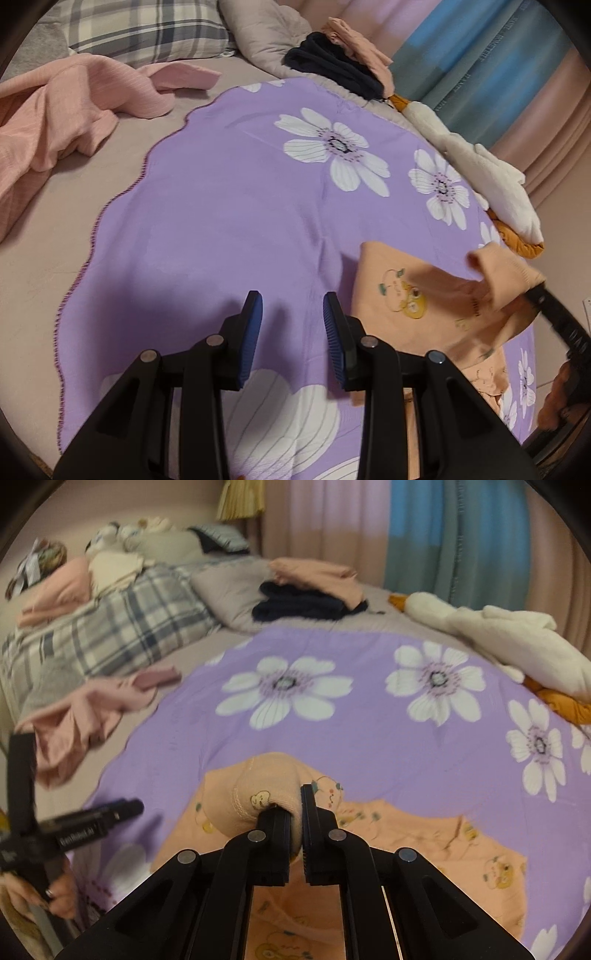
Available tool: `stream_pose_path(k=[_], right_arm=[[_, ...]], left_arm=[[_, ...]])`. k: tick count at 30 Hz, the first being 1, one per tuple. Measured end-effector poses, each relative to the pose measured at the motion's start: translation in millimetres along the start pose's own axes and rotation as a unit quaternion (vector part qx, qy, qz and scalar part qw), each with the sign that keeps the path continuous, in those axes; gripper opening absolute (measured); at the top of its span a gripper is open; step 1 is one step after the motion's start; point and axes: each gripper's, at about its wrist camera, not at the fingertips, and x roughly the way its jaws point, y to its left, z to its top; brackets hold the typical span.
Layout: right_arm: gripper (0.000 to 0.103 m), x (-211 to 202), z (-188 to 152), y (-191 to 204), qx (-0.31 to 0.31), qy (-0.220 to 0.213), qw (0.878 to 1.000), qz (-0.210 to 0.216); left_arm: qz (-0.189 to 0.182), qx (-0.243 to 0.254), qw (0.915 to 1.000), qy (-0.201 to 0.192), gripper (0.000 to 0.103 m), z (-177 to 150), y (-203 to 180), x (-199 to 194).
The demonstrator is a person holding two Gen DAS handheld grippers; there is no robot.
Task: Fold small clothes
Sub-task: 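Grasp the hem edge of the orange shirt with the right tool, then lift the hem with the right tool and carry it over the body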
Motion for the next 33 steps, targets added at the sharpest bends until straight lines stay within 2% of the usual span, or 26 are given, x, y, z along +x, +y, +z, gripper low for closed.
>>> stream_pose_path(k=[9, 17, 33], right_arm=[[0.006, -29.6, 11.9, -35.2, 0.044, -0.042, 0.998, -0.017], [0.006, -49.0, 13.3, -61.0, 0.076, -0.065, 0.995, -0.028], [0.006, -56.2, 6.5, -88.9, 0.110, -0.067, 0.991, -0.044]], left_arm=[[-0.016, 0.015, 0.9997, 0.014, 0.033, -3.1, -13.6, 11.8], [-0.050, 0.023, 0.9985, 0.011, 0.033, -5.9, -22.3, 11.9], [-0.080, 0.043, 0.9958, 0.008, 0.033, -10.8, -37.9, 12.1]])
